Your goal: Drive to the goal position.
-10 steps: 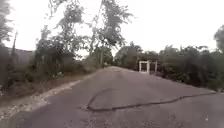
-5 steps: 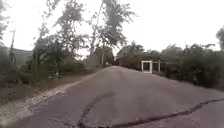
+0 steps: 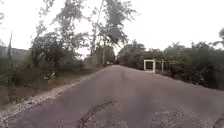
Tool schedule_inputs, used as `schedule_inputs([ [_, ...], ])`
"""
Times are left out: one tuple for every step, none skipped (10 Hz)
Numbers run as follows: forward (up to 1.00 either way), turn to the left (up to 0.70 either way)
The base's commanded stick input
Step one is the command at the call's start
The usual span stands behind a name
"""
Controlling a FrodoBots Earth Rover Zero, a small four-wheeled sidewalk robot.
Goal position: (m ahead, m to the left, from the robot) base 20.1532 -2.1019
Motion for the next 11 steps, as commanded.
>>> schedule_inputs([
  [0.85, 0.00],
  [0.85, 0.00],
  [0.85, 0.00],
  [0.85, 0.00],
  [0.85, 0.00],
  [0.85, 0.00],
  [0.85, 0.00],
  [0.85, 0.00],
  [0.85, 0.00],
  [0.85, -0.16],
  [0.85, -0.28],
])
